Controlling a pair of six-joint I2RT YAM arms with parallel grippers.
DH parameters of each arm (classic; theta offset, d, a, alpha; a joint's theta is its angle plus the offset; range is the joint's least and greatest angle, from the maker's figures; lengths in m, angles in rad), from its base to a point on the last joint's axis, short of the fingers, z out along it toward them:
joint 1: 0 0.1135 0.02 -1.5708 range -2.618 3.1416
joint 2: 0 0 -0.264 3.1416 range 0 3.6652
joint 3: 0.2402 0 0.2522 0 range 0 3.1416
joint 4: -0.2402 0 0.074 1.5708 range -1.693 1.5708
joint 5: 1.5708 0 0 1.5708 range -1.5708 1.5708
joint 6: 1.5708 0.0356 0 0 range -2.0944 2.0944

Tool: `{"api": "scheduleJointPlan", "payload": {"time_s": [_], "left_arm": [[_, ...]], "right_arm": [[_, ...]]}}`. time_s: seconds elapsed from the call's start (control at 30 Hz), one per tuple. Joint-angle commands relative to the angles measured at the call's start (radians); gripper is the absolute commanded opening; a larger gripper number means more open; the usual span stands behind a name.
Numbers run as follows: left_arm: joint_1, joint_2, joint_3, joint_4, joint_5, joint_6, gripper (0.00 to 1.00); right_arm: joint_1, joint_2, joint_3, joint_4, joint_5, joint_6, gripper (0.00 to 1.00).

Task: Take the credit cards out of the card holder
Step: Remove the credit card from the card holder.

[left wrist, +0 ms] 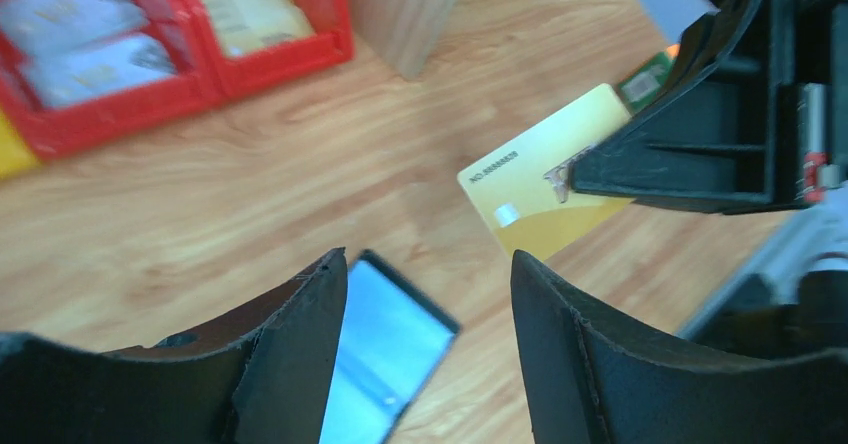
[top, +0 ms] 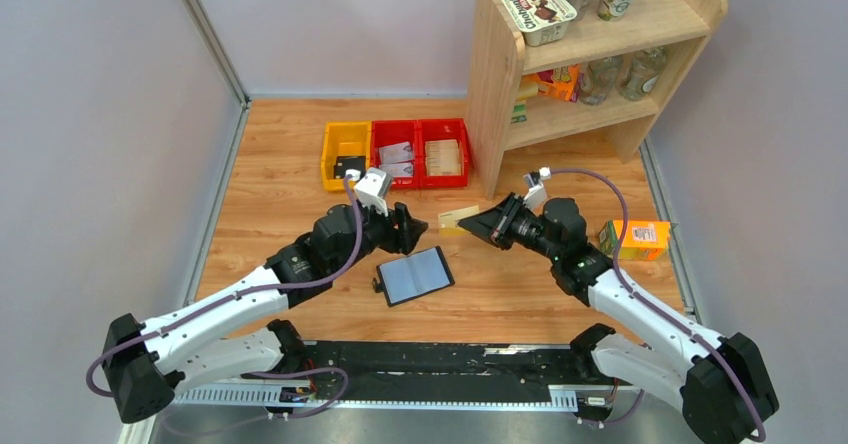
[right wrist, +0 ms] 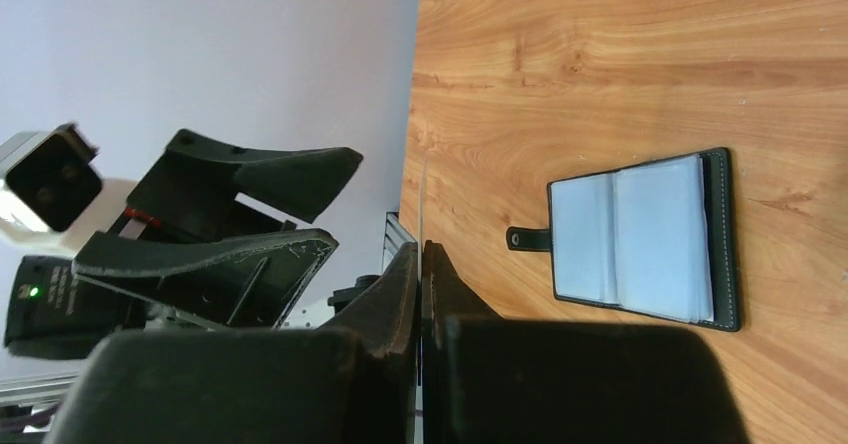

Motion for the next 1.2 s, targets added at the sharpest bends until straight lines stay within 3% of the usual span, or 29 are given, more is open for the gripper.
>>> {"api": "scheduleJointPlan", "payload": {"time_s": [0.0,0.2,0.6,0.83,1.0,1.17], "left_arm": [[0.06,-0.009,-0.072,0.251,0.282,-0.301,0.69],[0.063,0.076,-0.131,0.471,0.365,-0.475,0.71],[0.063,0.182,-0.201,0.677,0.341,-0.645,0.67],[0.063,0.209,-0.198,0.732,0.34,-0.668,0.42],[0.064,0.214,-0.212,0.761,0.318,-0.69,0.38],[0.067,0.221,-0.216,0.795,0.308,-0.698,0.22]], "right_arm": [[-0.003,-0.064,-0.048,0.125,0.063,-0.023,0.0],[-0.004,-0.115,-0.082,0.18,0.079,-0.026,0.0],[-0.004,-0.125,-0.098,0.223,0.074,-0.02,0.0],[-0.003,-0.116,-0.105,0.241,0.066,-0.014,0.0],[-0.003,-0.116,-0.111,0.241,0.06,-0.017,0.0],[-0.003,-0.124,-0.122,0.238,0.062,-0.011,0.0]]}}
